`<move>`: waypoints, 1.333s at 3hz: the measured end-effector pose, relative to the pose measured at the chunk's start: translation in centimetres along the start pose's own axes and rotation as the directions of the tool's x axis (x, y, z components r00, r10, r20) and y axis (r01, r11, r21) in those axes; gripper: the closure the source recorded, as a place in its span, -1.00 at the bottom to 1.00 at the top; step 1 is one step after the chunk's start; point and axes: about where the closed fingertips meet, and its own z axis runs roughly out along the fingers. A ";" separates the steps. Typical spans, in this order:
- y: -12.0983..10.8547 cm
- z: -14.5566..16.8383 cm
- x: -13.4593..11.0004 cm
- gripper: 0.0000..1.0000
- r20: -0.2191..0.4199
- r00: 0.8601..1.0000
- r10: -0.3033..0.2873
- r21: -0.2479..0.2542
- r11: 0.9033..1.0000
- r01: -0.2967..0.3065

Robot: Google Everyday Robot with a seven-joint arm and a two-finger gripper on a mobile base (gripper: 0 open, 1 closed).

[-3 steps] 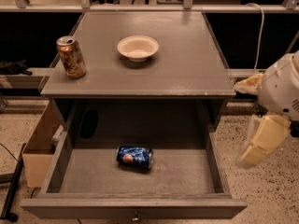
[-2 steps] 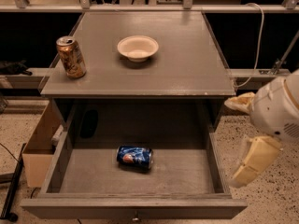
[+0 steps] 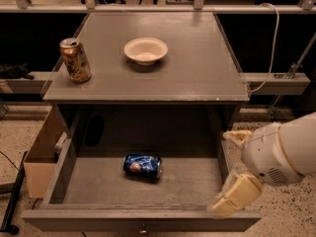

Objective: Pick pepsi can from top drawer and place on counter

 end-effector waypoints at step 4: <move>0.2 6.7 -0.2 -1.00 0.121 0.973 0.198 0.026 0.979 -0.202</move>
Offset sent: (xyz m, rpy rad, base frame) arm 0.0057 0.0136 -0.0239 0.0792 0.0599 -0.1585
